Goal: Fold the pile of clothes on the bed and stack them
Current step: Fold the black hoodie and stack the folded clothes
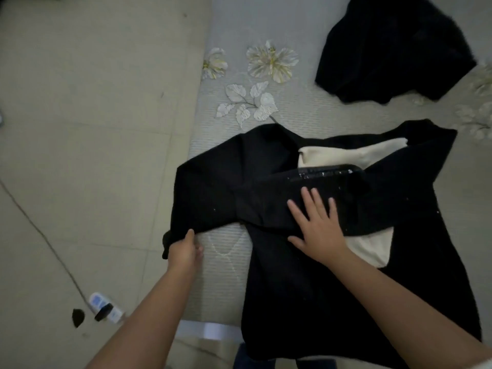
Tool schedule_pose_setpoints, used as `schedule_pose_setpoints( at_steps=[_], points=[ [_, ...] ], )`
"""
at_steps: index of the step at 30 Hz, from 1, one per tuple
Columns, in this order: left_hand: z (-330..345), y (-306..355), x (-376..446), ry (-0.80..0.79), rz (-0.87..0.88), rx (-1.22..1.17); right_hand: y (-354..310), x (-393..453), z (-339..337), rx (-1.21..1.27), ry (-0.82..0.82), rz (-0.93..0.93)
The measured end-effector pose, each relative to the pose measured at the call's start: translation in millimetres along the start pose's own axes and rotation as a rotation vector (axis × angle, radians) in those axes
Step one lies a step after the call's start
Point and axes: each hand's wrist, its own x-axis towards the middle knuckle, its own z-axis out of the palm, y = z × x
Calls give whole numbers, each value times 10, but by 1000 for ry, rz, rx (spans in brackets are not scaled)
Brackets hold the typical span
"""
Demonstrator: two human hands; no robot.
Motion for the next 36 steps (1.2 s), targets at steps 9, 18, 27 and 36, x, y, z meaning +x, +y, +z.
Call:
schedule_pose_setpoints(
  at_steps=[9, 18, 27, 36],
  points=[
    [-37, 366, 158, -97, -281, -920, -410, 594, -226, 331, 162, 5],
    [-320, 495, 144, 156, 178, -600, -464, 566, 28, 49, -411, -26],
    [371, 1034, -1040, 105, 1659, 481, 312, 101, -750, 617, 146, 244],
    [1491, -161, -1348, -550, 1261, 1756, 1688, -1248, -329, 641, 157, 713]
  ],
)
